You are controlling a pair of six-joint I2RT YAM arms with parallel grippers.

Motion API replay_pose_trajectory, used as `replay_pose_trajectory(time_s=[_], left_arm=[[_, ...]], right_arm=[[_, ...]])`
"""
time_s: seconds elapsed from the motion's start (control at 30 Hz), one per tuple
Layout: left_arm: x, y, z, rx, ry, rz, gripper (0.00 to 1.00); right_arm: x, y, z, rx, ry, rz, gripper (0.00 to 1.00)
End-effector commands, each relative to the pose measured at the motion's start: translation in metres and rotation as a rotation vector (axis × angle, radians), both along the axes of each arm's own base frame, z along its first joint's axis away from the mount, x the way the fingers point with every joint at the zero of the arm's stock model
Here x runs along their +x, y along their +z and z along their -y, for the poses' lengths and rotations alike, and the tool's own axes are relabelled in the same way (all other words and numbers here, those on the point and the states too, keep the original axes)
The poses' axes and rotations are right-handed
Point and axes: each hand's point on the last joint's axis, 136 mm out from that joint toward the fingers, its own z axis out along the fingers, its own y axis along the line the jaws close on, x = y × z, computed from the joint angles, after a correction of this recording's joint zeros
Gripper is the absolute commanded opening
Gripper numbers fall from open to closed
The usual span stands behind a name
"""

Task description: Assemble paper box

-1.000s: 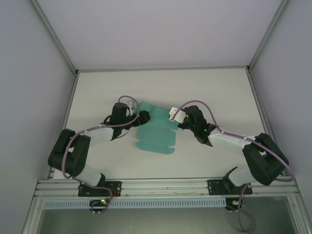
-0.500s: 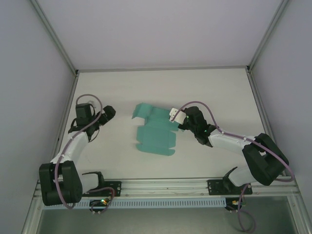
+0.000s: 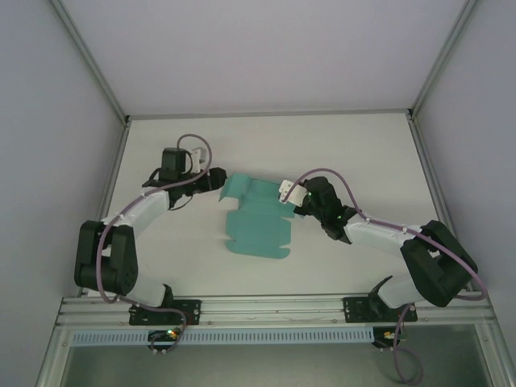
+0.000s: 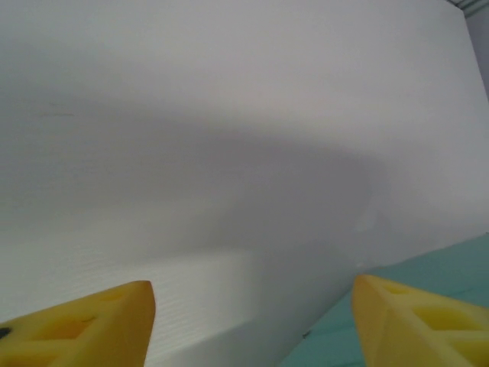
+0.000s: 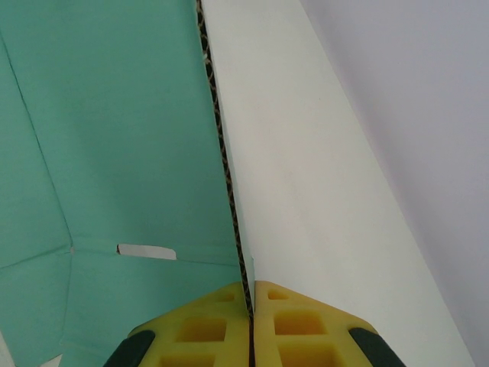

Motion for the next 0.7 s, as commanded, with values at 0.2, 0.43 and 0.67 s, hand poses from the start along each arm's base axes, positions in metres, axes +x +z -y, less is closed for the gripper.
replay_pose_trajectory(time_s=[0.2,0.43,0.67], left_arm=[[-0.038,0.006,0.037,-0.041,-0.202,0.057,0.58],[-0.052,0.002,0.048,0.056,-0.273,0.147,0.61],[-0.054,-0.001,0.062,0.148,-0.287,0.239,0.63]], right_arm=[[-0.001,0.011,-0.001,0.022,-0.002,0.032,0.00],[-0.002,0.010,-0.005,0.026,0.017,0.024,0.00],[-0.003,0.024,-0.005,0.002,0.008,0.068,0.00]])
